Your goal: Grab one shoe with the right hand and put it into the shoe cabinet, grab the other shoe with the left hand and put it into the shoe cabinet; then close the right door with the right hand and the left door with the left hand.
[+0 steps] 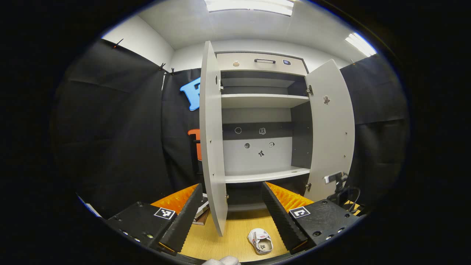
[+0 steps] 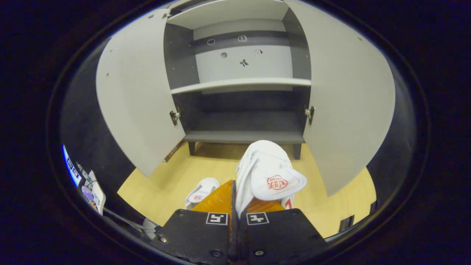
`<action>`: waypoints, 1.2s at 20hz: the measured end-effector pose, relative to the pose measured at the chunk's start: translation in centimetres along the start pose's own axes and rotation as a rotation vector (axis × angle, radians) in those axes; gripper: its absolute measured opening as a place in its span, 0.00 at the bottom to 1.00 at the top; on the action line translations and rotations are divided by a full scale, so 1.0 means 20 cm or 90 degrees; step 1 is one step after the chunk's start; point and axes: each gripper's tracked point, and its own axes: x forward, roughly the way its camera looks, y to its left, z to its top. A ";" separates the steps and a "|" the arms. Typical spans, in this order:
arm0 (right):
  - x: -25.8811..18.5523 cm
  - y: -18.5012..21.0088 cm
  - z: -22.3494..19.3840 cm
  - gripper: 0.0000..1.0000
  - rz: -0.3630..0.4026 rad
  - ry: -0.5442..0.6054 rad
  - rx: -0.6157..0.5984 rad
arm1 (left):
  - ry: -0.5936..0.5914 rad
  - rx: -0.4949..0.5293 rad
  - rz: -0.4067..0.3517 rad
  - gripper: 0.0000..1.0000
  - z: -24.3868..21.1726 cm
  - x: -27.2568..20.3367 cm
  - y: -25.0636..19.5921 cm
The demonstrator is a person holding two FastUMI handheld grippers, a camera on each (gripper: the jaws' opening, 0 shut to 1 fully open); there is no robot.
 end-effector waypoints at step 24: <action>-0.34 0.19 1.33 0.05 0.013 -0.222 -0.095 | -0.002 -0.057 0.031 0.95 -0.10 -0.07 0.04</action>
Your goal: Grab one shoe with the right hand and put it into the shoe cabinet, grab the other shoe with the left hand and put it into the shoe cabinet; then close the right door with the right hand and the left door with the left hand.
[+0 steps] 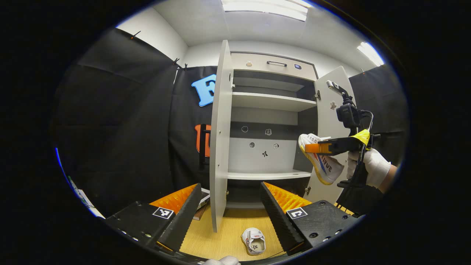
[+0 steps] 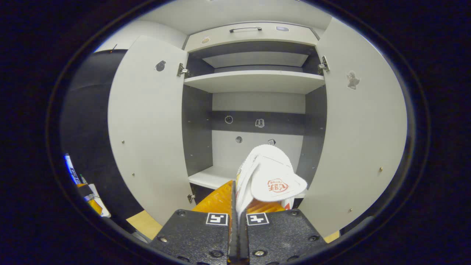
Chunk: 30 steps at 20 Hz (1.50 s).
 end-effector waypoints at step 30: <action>1.72 -0.48 -0.55 0.08 -0.063 0.429 -0.013 | 0.028 0.023 0.067 0.96 0.03 0.31 -0.15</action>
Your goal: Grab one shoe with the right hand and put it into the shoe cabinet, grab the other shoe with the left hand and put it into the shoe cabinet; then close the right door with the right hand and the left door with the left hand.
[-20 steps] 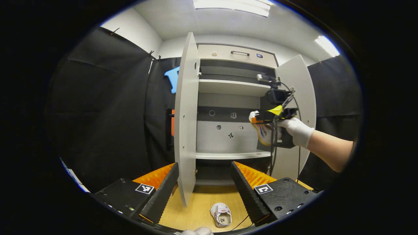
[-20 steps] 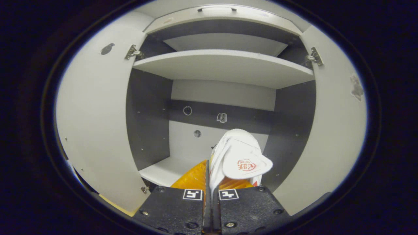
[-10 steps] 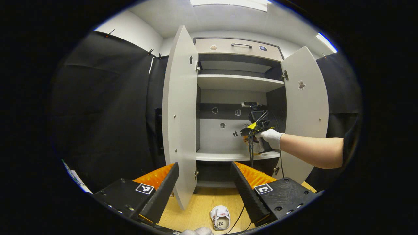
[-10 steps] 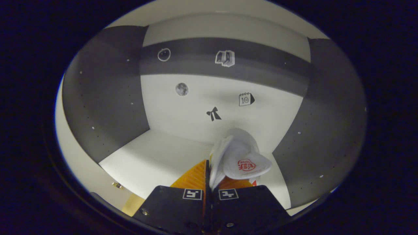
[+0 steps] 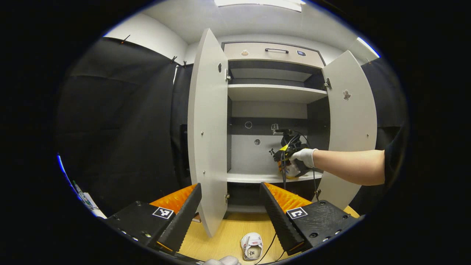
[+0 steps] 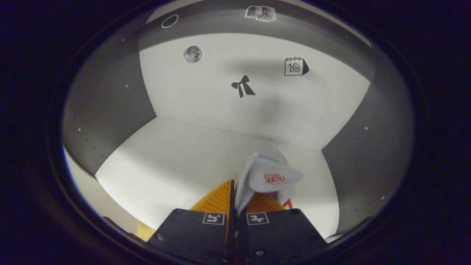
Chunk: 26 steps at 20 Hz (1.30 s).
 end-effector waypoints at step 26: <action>-2.07 0.10 -1.06 1.00 -0.038 -0.516 0.062 | -0.017 0.037 -0.144 0.95 -0.03 -0.29 0.03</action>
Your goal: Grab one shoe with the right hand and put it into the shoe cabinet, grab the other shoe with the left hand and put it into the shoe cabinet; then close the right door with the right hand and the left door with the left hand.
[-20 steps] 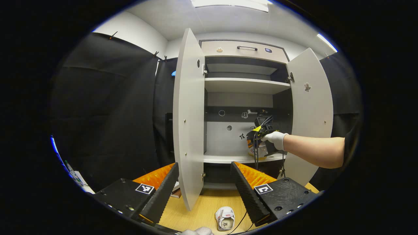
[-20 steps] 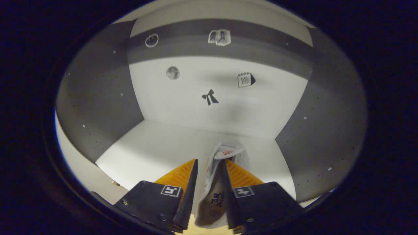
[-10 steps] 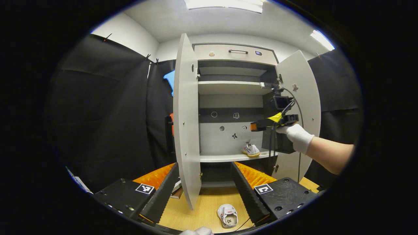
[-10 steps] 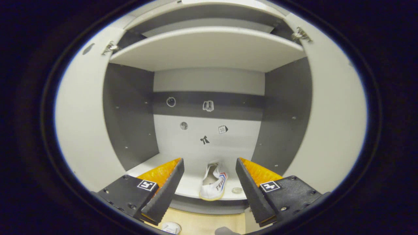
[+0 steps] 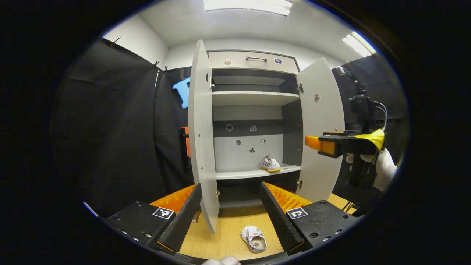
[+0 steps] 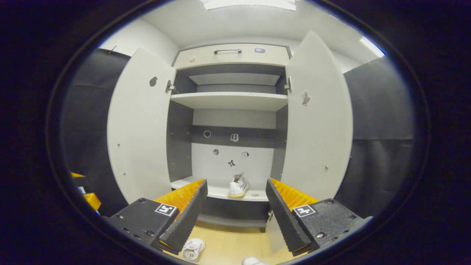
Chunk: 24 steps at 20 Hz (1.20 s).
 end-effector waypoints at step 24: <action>-0.20 -0.35 -0.46 1.00 -0.015 0.119 -0.015 | 0.322 0.011 -0.048 0.97 -1.79 0.30 -0.29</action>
